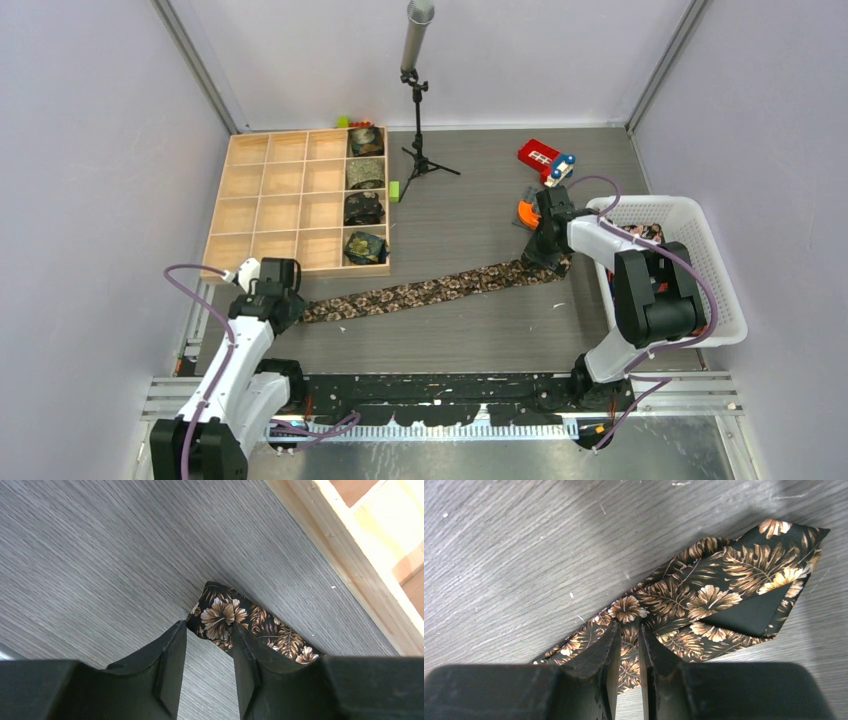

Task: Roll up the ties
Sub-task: Flatten out the tie at the center of the board.

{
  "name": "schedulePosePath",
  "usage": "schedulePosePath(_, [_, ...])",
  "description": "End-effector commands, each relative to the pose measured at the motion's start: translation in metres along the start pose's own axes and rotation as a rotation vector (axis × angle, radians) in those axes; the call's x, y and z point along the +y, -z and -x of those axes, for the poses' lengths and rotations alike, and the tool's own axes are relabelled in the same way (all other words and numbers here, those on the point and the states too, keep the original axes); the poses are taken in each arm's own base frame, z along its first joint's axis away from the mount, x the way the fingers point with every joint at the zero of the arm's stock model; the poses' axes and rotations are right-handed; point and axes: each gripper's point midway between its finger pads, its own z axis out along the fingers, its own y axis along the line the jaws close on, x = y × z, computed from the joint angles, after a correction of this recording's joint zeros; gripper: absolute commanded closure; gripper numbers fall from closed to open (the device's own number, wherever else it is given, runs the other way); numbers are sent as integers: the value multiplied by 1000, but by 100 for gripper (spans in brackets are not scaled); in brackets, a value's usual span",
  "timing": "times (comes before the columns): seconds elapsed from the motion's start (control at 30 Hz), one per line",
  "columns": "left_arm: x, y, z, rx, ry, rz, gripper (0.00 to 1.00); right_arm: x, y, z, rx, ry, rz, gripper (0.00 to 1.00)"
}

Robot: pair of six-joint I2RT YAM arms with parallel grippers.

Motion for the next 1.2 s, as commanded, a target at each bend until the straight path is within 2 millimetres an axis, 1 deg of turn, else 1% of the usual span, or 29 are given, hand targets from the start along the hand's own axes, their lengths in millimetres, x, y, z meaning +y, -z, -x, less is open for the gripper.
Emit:
schedulePosePath(0.0, [-5, 0, 19, -93, 69, -15, 61, -5, 10, -9, 22, 9, -14, 75])
schedulePosePath(0.13, [-2, -2, 20, -103, 75, 1, 61, -5, 12, -10, 22, 7, -8, 76])
schedulePosePath(0.3, [1, -2, 25, -131, 96, 17, 59, -3, 16, -8, 15, 8, 1, 76])
schedulePosePath(0.5, [3, -5, 24, -132, 110, 36, 59, -2, 20, -8, 12, 11, 10, 76])
schedulePosePath(0.57, [2, -8, 23, -127, 108, 39, 61, -2, 21, -8, 13, 11, 13, 76])
schedulePosePath(0.63, [-1, -9, 24, -130, 107, 30, 64, -2, 22, -9, 13, 10, 15, 76])
schedulePosePath(0.77, [-3, -12, 26, -145, 115, 19, 75, -1, 24, -9, 9, 9, 19, 76])
schedulePosePath(0.9, [-2, -11, 27, -157, 130, 19, 97, -3, 25, -10, 10, 11, 18, 76])
schedulePosePath(0.93, [-1, -10, 27, -160, 135, 20, 100, -3, 25, -10, 8, 10, 20, 76])
schedulePosePath(1.07, [6, -2, 32, -197, 184, 20, 100, 1, 32, -11, -3, 12, 36, 76])
schedulePosePath(1.17, [11, 6, 38, -249, 253, -4, 100, 14, 43, -19, -12, 38, 69, 76])
